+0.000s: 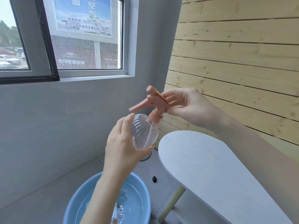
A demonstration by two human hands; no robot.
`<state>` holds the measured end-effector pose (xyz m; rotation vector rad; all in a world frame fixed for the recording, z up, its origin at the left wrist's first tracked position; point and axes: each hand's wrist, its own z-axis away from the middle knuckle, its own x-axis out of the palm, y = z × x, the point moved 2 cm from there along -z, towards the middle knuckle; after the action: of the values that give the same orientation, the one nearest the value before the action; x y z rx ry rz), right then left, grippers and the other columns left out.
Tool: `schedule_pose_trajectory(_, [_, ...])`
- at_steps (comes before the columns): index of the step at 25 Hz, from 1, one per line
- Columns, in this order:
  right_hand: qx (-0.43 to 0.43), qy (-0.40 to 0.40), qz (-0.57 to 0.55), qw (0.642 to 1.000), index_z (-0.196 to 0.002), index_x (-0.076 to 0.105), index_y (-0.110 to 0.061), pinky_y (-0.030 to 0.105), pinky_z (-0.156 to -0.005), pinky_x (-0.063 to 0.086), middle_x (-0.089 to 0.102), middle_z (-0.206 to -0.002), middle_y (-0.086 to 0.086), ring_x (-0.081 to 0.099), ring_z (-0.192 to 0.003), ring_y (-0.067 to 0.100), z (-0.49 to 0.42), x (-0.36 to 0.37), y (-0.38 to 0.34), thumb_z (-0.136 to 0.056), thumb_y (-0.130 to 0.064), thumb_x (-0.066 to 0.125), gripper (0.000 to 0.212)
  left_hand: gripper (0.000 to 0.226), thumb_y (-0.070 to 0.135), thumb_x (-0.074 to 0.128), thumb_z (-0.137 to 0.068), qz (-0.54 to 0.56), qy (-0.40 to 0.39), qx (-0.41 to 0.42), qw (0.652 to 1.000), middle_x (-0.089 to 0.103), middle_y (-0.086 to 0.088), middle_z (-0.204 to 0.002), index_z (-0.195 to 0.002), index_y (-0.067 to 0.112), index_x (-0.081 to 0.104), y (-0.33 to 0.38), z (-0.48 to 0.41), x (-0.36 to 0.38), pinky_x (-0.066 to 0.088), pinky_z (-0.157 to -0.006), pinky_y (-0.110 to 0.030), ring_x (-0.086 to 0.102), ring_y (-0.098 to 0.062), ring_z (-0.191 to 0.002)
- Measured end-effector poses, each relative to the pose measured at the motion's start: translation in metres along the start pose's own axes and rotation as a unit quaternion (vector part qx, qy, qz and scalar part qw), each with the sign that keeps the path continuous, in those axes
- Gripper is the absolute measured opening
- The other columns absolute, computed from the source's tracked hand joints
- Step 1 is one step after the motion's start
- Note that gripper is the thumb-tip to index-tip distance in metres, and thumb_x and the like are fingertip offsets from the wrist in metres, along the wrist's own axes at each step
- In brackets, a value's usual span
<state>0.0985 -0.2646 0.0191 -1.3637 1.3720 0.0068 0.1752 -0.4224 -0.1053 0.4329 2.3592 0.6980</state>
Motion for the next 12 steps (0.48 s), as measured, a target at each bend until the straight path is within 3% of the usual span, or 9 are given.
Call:
schedule_pose_trajectory(3, [-0.009, 0.021, 0.05, 0.999, -0.097, 0.07, -0.021, 0.032, -0.096, 0.048, 0.07, -0.098, 0.006, 0.064, -0.099, 0.015, 0.0, 0.002, -0.003, -0.088, -0.002, 0.061, 0.022, 0.095, 0.038, 0.088, -0.054, -0.001, 0.004, 0.009, 1.0, 0.047, 0.011, -0.131, -0.136, 0.025, 0.041, 0.002, 0.0, 0.0, 0.046, -0.088, -0.036, 0.054, -0.021, -0.104])
schedule_pose_trajectory(6, [0.023, -0.015, 0.139, 0.99, -0.095, 0.066, -0.044, 0.028, -0.077, 0.048, 0.069, -0.087, 0.002, 0.062, -0.085, 0.017, 0.004, -0.001, -0.005, -0.091, -0.018, 0.061, 0.026, 0.097, 0.038, 0.088, -0.054, -0.013, -0.002, 0.001, 1.0, 0.047, 0.008, -0.132, -0.138, 0.023, 0.041, -0.001, 0.0, 0.001, 0.046, -0.091, -0.041, 0.053, -0.022, -0.108])
schedule_pose_trajectory(8, [0.043, -0.047, 0.179, 0.982, -0.089, 0.062, -0.051, 0.032, -0.073, 0.05, 0.069, -0.087, -0.002, 0.062, -0.082, 0.018, 0.008, -0.007, -0.006, -0.09, -0.031, 0.062, 0.02, 0.098, 0.036, 0.089, -0.053, -0.03, 0.002, 0.005, 1.0, 0.047, 0.006, -0.134, -0.138, 0.023, 0.042, -0.005, -0.001, -0.001, 0.045, -0.093, -0.043, 0.051, -0.023, -0.112])
schedule_pose_trajectory(10, [0.03, -0.04, 0.18, 0.982, -0.081, 0.066, -0.045, 0.035, -0.077, 0.053, 0.067, -0.091, -0.006, 0.063, -0.085, 0.012, 0.011, -0.01, -0.009, -0.082, -0.045, 0.066, 0.001, 0.097, 0.035, 0.089, -0.052, -0.038, 0.008, 0.01, 0.999, 0.048, 0.005, -0.134, -0.137, 0.023, 0.043, -0.006, -0.002, -0.001, 0.044, -0.095, -0.044, 0.049, -0.022, -0.116])
schedule_pose_trajectory(12, [0.011, -0.011, 0.191, 0.982, -0.074, 0.066, -0.031, 0.019, -0.067, 0.048, 0.061, -0.082, -0.011, 0.057, -0.073, 0.003, 0.012, -0.007, -0.009, -0.074, -0.05, 0.073, 0.019, 0.096, 0.035, 0.089, -0.05, -0.039, 0.014, 0.026, 0.999, 0.05, 0.006, -0.131, -0.134, 0.024, 0.044, -0.005, -0.002, 0.001, 0.044, -0.095, -0.042, 0.049, -0.02, -0.115])
